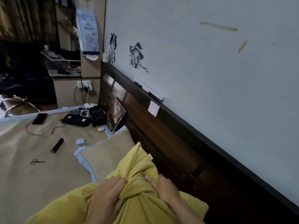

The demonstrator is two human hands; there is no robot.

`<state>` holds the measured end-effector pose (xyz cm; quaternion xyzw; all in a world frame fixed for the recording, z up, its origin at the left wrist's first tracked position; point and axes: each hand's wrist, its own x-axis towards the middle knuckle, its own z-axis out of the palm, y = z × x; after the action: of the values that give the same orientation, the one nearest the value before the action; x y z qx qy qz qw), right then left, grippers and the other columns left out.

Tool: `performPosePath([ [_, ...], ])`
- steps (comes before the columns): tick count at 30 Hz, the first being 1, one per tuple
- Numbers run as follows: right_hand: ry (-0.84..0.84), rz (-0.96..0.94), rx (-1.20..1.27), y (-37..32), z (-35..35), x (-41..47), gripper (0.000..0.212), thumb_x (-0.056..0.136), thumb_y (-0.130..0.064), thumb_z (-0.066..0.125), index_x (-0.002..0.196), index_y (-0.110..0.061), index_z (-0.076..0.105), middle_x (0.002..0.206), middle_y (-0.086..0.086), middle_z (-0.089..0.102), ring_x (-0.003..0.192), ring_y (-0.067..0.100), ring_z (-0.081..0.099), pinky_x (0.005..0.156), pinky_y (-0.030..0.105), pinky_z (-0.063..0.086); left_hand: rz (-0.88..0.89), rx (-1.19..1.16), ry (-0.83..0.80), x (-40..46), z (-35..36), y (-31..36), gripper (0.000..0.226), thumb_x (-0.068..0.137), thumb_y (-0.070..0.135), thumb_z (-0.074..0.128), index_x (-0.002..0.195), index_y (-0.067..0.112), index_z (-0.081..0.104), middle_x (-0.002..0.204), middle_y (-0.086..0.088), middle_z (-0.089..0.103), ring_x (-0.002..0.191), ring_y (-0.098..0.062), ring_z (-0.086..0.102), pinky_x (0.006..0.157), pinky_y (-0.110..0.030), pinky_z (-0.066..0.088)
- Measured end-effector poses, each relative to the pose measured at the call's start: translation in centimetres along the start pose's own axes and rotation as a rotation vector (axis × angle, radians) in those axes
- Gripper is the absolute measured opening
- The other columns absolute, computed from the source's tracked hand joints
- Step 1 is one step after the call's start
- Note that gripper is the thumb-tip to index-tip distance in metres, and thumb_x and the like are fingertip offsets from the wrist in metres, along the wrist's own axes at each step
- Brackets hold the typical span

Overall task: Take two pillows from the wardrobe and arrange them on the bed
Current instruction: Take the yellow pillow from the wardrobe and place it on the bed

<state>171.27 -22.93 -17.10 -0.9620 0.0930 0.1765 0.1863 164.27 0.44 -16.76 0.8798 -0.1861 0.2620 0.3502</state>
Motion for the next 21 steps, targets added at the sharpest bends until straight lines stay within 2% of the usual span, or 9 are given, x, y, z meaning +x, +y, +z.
performPosePath([
  [2, 0.037, -0.01, -0.016, 0.9, 1.3, 0.9, 0.098, 0.061, -0.102, 0.023, 0.101, -0.024, 0.067, 0.097, -0.002, 0.072, 0.092, 0.023, 0.066, 0.082, 0.039, 0.053, 0.046, -0.011, -0.04, -0.7, 1.5, -3.2, 0.019, 0.097, 0.041, 0.041, 0.085, 0.029, 0.049, 0.08, 0.015, 0.043, 0.068, -0.009, 0.042, 0.062, -0.027, 0.032],
  [4, 0.085, -0.012, -0.031, 1.3, 0.8, 2.2, 0.083, 0.071, -0.094, 0.032, 0.098, -0.024, 0.067, 0.092, -0.004, 0.07, 0.089, 0.021, 0.065, 0.083, 0.04, 0.054, 0.061, 0.003, -0.128, -1.0, 3.1, -6.3, 0.029, 0.1, 0.045, 0.036, 0.088, 0.026, 0.056, 0.083, 0.012, 0.049, 0.071, -0.009, 0.045, 0.066, -0.029, 0.035],
  [6, 0.216, -0.029, -0.052, 0.7, -1.1, 4.0, 0.071, 0.078, -0.086, 0.037, 0.097, -0.024, 0.065, 0.09, -0.006, 0.067, 0.09, 0.02, 0.064, 0.083, 0.039, 0.053, 0.012, 0.005, -0.222, -0.6, 4.8, -9.2, 0.034, 0.1, 0.05, 0.032, 0.095, 0.028, 0.057, 0.089, 0.015, 0.048, 0.076, -0.007, 0.045, 0.071, -0.028, 0.034],
  [9, 0.453, -0.149, -0.14, -2.2, -4.8, 7.2, 0.072, 0.084, -0.082, 0.035, 0.104, -0.02, 0.065, 0.091, -0.003, 0.069, 0.091, 0.023, 0.067, 0.079, 0.039, 0.053, -0.043, 0.027, -0.288, 1.5, 7.4, -12.5, 0.035, 0.097, 0.058, 0.03, 0.105, 0.032, 0.051, 0.096, 0.014, 0.046, 0.084, -0.009, 0.046, 0.074, -0.029, 0.033],
  [12, 0.604, -0.271, -0.25, -4.9, -8.6, 9.8, 0.072, 0.088, -0.08, 0.032, 0.113, -0.02, 0.062, 0.088, 0.002, 0.069, 0.082, 0.025, 0.067, 0.074, 0.041, 0.056, -0.059, 0.074, -0.242, 5.2, 10.1, -14.2, 0.037, 0.094, 0.059, 0.036, 0.105, 0.026, 0.049, 0.095, 0.006, 0.048, 0.082, -0.018, 0.048, 0.068, -0.035, 0.033],
  [14, 0.657, -0.347, -0.359, -6.3, -10.9, 11.3, 0.069, 0.092, -0.077, 0.027, 0.115, -0.021, 0.058, 0.084, 0.005, 0.067, 0.075, 0.027, 0.064, 0.07, 0.043, 0.056, -0.109, 0.089, -0.172, 7.9, 11.6, -14.7, 0.039, 0.095, 0.056, 0.04, 0.11, 0.022, 0.05, 0.1, 0.001, 0.052, 0.085, -0.023, 0.05, 0.069, -0.039, 0.038],
  [17, 0.708, -0.389, -0.44, -7.4, -13.3, 13.2, 0.064, 0.095, -0.073, 0.025, 0.111, -0.019, 0.055, 0.083, 0.008, 0.066, 0.076, 0.031, 0.062, 0.07, 0.046, 0.054, -0.237, 0.044, -0.132, 10.8, 13.7, -14.7, 0.037, 0.1, 0.05, 0.041, 0.123, 0.021, 0.047, 0.114, -0.003, 0.054, 0.098, -0.027, 0.052, 0.081, -0.044, 0.041],
  [21, 0.716, -0.349, -0.493, -6.7, -12.8, 15.9, 0.062, 0.095, -0.072, 0.023, 0.112, -0.02, 0.051, 0.081, 0.006, 0.065, 0.072, 0.03, 0.061, 0.067, 0.045, 0.053, -0.404, 0.053, -0.227, 12.7, 16.3, -14.4, 0.034, 0.101, 0.035, 0.04, 0.133, 0.024, 0.038, 0.13, -0.001, 0.049, 0.115, -0.027, 0.05, 0.089, -0.047, 0.039],
])
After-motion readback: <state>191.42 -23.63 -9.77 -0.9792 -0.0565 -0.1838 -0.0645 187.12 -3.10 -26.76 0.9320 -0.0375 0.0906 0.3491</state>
